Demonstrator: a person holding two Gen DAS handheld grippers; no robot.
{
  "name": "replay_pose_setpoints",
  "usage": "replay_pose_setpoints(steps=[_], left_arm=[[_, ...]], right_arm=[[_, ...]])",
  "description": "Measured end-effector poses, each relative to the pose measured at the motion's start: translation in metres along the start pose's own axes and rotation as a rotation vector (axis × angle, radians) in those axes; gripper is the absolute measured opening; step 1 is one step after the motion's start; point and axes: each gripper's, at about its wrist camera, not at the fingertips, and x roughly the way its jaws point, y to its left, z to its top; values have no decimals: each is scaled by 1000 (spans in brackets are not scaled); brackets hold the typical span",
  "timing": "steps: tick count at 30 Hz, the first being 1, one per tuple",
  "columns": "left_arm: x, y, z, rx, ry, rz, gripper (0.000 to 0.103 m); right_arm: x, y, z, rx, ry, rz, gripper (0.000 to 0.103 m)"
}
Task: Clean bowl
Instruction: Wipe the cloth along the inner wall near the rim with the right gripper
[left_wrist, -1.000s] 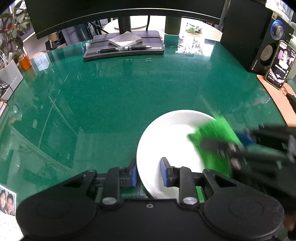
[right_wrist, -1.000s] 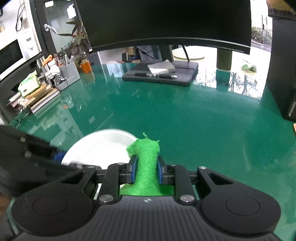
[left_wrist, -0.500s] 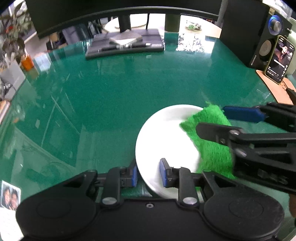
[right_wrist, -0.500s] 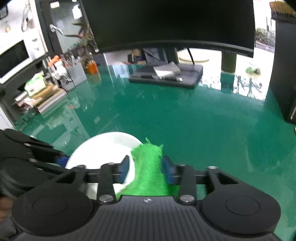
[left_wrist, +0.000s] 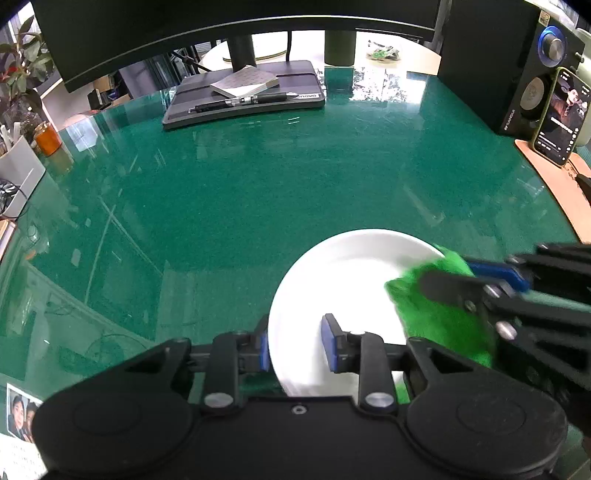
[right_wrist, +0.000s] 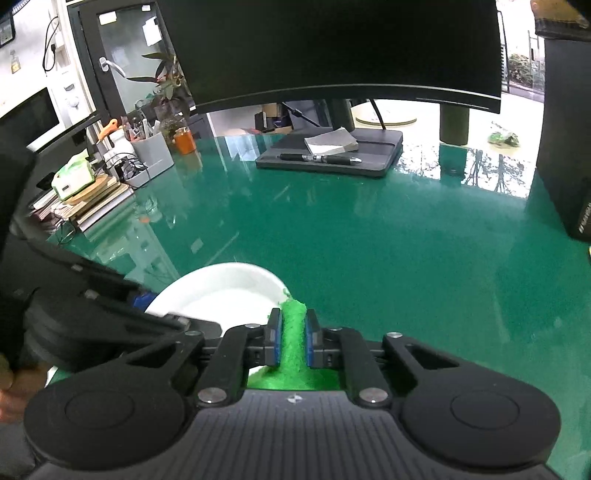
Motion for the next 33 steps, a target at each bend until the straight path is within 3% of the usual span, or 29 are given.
replay_pose_setpoints(steps=[9,14,19,25,31,33], left_arm=[[-4,-6,-9,23,-6,8,27],[-4,-4,-8,5,-3,-1,27],[-2,-3,-4,-3,-3,6,27],[-5,-6,-10,4,-4,6,25],[-10,-7,-19,5,7,-30,29],[-11,-4,-17,-2,11,-36,23]], right_arm=[[23,-5,16,-2,4,-2,15],[13,-2,6,-5,19,-1,15],[2,1,-3,-8,34,0,22],[19,-6,8,-1,25,-18,18],[33,-6,16,-4,22,17,19],[32,-8,15,4,23,24,19]])
